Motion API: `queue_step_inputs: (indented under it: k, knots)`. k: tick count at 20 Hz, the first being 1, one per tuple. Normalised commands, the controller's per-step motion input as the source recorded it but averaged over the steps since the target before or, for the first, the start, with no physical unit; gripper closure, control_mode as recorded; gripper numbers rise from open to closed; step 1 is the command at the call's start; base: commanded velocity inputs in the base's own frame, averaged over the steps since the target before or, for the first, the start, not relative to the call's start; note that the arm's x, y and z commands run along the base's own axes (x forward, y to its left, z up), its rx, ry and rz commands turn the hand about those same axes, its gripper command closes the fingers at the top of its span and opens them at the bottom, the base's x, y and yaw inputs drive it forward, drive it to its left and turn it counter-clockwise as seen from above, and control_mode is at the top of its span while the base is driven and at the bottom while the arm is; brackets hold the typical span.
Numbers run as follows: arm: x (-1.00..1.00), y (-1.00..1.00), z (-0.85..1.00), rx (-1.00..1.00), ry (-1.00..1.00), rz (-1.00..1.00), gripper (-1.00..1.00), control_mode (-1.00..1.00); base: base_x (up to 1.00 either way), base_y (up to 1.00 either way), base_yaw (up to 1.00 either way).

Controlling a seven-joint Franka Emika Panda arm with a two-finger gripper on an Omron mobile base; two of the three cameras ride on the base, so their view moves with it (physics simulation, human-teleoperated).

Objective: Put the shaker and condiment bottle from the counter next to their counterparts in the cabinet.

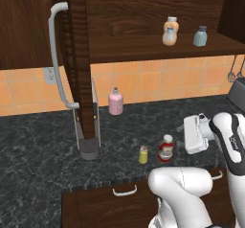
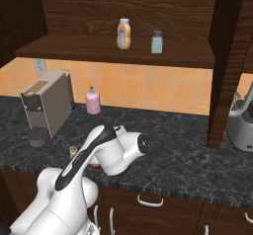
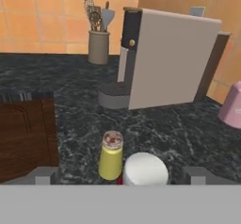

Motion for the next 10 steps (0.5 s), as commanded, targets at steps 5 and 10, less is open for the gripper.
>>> queue_step_inputs:
  k: [5, 10]
  knots:
    - [0.08, 0.0, -0.39, 0.0, 0.0, 0.0, -1.0, -1.0, 0.0, 0.0, 0.0]
    - [0.41, -0.09, -0.03, 0.03, 0.0, -0.01, -1.0, -1.0, 0.0, 0.0, 0.0]
